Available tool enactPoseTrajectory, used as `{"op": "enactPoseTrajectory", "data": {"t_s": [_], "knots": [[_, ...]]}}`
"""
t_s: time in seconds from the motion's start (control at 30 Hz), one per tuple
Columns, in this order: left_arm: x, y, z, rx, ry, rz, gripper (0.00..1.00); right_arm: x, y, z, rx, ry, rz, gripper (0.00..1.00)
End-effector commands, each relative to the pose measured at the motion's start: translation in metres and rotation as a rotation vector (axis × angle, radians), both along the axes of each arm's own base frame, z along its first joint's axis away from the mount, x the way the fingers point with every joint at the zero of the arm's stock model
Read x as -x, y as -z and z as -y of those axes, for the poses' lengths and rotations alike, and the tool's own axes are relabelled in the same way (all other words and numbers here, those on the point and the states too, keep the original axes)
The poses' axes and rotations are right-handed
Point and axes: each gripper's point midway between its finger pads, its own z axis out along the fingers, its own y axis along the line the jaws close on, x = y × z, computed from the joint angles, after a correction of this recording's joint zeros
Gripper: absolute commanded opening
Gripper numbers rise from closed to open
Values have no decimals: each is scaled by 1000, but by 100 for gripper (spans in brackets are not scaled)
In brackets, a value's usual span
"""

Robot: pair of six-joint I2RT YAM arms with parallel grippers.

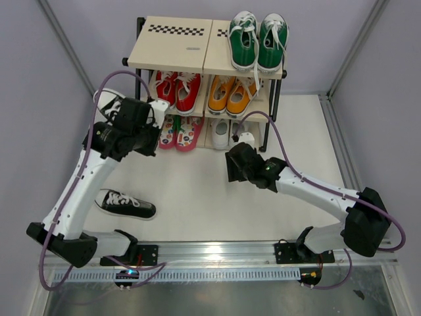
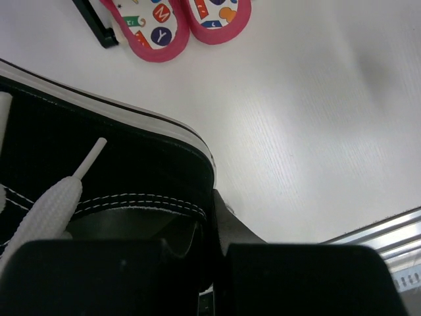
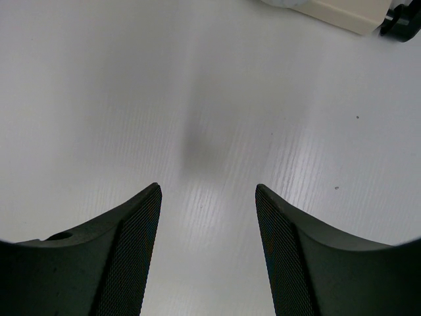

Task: Place and organize the shoes onto the shoe shelf
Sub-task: Pick up the shoe at the center of the board, then place the shoe at the shoe shelf.

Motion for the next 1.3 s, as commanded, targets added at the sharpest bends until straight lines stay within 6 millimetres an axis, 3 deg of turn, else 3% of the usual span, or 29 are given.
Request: {"op": "enactPoseTrajectory", "data": {"t_s": [0.0, 0.1, 0.17, 0.2, 0.27, 0.3, 0.37, 0.4, 0.43, 0.5, 0.67, 0.93, 1.27], "knots": [[1, -53, -9, -52, 151, 215, 0, -10, -22, 0, -19, 18, 57, 64], [8, -92, 7, -12, 325, 363, 0, -10, -25, 0, -24, 19, 63, 64], [10, -106, 21, 16, 427, 401, 0, -11, -27, -3, -36, 14, 66, 64], [12, -127, 25, 29, 452, 441, 0, -13, -30, -5, -42, 11, 69, 64], [8, -139, 34, 20, 530, 440, 0, -12, -33, -10, -54, -3, 62, 64], [-5, -134, 43, 13, 552, 413, 0, -14, -35, -11, -61, -1, 66, 64], [-13, -152, 53, 15, 604, 482, 0, -15, -41, -14, -82, -3, 79, 64], [-21, -146, 65, 21, 659, 463, 0, -15, -42, -14, -88, -1, 82, 64], [-16, -164, 67, 3, 723, 509, 0, -15, -44, -15, -98, -6, 87, 64], [-15, -159, 75, -27, 843, 494, 0, -14, -47, -16, -106, -11, 89, 64], [-49, -148, 78, -179, 920, 521, 0, -13, -48, -13, -93, -14, 96, 64], [-80, -180, 85, -345, 1001, 740, 0, -8, -49, -11, -108, -22, 88, 64], [-120, -223, 96, -419, 918, 962, 0, -1, -49, -10, -135, -12, 70, 64]]}}
